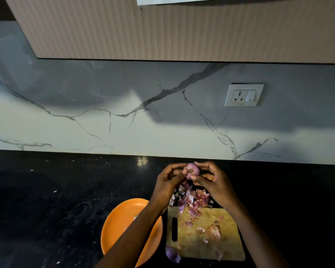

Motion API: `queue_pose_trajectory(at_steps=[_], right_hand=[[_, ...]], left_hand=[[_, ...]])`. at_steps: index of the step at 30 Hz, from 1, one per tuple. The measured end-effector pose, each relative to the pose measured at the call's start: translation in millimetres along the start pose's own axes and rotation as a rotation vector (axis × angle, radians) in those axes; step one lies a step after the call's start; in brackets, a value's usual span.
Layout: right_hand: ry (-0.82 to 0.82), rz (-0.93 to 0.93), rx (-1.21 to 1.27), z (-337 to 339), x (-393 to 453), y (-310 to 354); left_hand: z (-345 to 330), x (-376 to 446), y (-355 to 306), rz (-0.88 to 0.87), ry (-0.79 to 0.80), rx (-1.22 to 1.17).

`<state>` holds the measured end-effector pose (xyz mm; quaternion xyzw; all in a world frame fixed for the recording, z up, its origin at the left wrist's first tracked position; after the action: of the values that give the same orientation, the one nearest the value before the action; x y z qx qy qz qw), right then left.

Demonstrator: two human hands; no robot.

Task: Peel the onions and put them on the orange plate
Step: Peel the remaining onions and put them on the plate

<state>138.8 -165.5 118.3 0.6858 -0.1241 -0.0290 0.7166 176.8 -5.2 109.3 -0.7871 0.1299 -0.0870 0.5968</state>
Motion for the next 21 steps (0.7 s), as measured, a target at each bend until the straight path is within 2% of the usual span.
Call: queue_pose_trajectory(at_steps=[6,15,18,21], right_hand=[[-0.021,-0.012,-0.002,0,0,3],[-0.049,0.002,-0.057,0,-3,-2],[-0.052,0.010,-0.048,-2,-5,-1],[-0.058,0.015,0.011,-2,-7,1]], left_hand=[[1,0,6,-0.060,-0.134,-0.021],[0,4,10,-0.202,-0.235,0.284],[3,7,11,-0.196,-0.262,0.343],[16,11,18,-0.108,-0.345,0.326]])
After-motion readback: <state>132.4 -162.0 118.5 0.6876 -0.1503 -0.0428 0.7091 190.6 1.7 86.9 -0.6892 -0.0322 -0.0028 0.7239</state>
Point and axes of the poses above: each hand's wrist, its own x-axis towards the middle knuckle, its own z-axis out of the back of the hand, y = z × x, the point moved 7 cm from there along x, towards the middle knuckle, and after that the axes turned 3 degrees about -y, right-handed, at the moved point
